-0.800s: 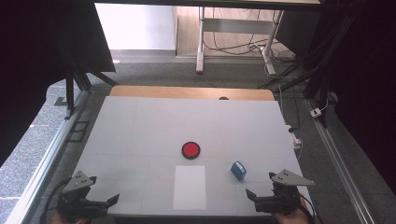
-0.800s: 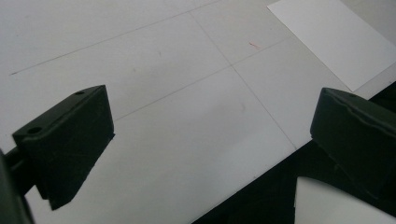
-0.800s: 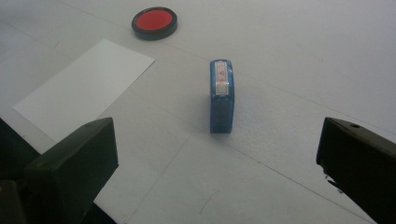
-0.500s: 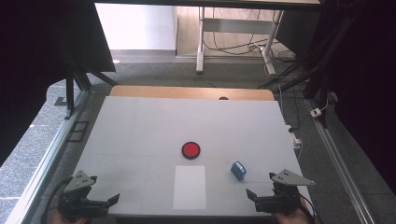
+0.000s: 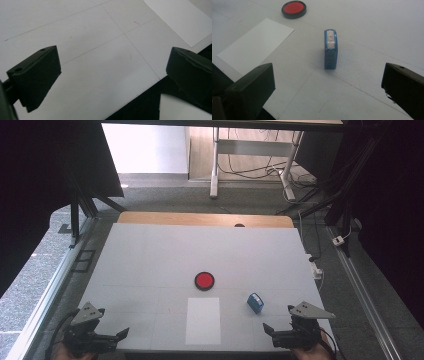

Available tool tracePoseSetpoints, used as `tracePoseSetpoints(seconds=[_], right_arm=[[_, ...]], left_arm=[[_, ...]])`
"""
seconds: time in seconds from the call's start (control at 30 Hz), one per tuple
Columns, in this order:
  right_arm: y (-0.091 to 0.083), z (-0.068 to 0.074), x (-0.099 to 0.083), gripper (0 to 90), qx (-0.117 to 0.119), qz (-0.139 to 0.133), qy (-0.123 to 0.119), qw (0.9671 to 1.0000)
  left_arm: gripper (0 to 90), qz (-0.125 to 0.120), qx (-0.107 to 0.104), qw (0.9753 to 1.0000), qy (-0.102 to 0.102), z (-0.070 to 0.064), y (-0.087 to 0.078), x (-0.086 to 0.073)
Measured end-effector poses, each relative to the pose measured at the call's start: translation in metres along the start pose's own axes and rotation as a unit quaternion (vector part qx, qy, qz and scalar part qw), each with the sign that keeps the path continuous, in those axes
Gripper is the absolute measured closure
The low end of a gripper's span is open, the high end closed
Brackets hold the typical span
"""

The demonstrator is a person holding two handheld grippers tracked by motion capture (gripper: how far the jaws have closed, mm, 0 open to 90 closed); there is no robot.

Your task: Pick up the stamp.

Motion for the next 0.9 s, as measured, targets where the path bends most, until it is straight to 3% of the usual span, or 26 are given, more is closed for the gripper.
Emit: tracePoseSetpoints(seconds=[0.47,0.53,0.9], right_arm=[[0.002,0.003,0.001,0.0,0.002,0.004,-0.007,1.0],[0.003,0.005,0.002,0.0,0.01,0.006,-0.011,0.9999],[0.013,0.008,0.007,0.0,0.008,0.016,-0.038,0.9991]], left_arm=[[0.2,0.005,-0.003,1.0,0.006,-0.002,0.001,-0.001],[0.2,0.004,-0.004,1.0,0.005,-0.002,0.001,-0.001],[0.1,0.004,-0.008,0.9999,0.007,-0.002,0.001,-0.001]])
Point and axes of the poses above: each handheld gripper's, and its own axes: y roughly forward along the jaws, x roughly out of its top, z roughly to its left, the point moved 10 cm from there along y, roughly forward along the jaws, and after that the axes turned 2 degrees about y, right-handed, at the moved point
